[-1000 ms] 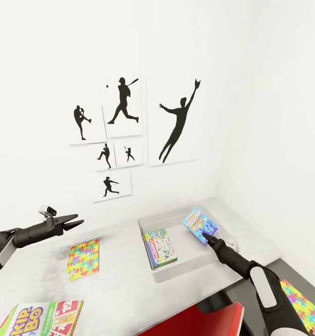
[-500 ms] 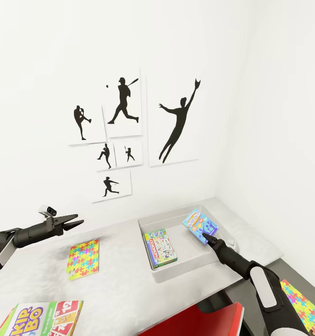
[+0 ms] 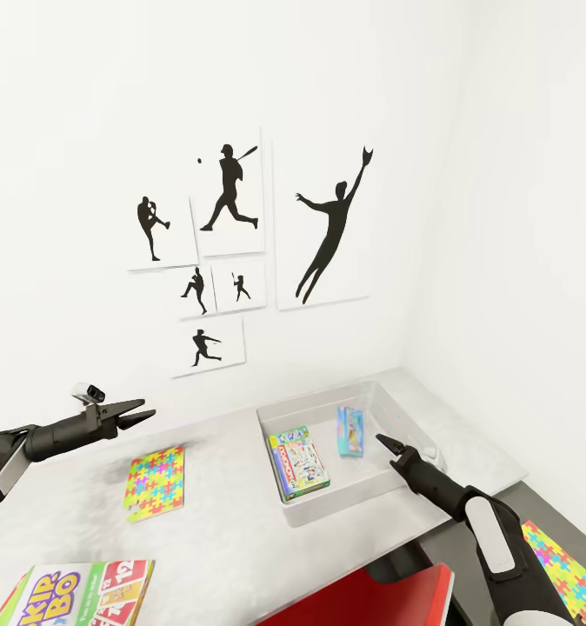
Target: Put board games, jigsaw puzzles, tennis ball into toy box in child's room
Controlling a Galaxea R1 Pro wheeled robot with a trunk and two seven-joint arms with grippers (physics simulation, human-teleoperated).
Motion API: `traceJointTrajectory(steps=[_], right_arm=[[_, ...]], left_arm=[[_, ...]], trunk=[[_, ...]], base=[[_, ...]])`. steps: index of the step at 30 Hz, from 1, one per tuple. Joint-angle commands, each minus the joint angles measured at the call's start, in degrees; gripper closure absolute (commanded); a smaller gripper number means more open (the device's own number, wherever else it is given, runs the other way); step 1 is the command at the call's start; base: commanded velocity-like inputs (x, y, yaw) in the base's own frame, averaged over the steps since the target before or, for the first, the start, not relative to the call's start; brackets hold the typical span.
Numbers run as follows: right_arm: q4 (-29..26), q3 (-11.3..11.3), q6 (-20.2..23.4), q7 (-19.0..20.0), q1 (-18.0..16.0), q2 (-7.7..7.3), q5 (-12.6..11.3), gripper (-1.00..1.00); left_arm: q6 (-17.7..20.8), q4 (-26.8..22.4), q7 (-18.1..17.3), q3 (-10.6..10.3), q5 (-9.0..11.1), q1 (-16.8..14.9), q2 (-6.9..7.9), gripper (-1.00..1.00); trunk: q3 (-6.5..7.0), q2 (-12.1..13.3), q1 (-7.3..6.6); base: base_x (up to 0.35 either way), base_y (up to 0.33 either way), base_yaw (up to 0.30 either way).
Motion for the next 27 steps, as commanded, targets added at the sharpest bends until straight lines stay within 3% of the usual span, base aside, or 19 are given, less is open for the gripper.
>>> traceJointTrajectory(steps=[1, 27], right_arm=[[-0.01, -0.11, 0.41, 0.10, -0.06, 0.02, -0.13, -1.00], [-0.18, -0.03, 0.42, 0.29, -0.06, 0.31, -0.08, -1.00]], left_arm=[[0.61, 0.00, -0.20, -0.05, 0.04, -0.05, 0.04, -1.00], [0.61, 0.00, -0.20, -0.09, 0.04, -0.05, 0.01, -1.00]], trunk=[[-0.14, -0.14, 0.04], [-0.14, -0.14, 0.04]], base=[[0.000, 0.000, 0.000], [0.000, 0.000, 0.000]])
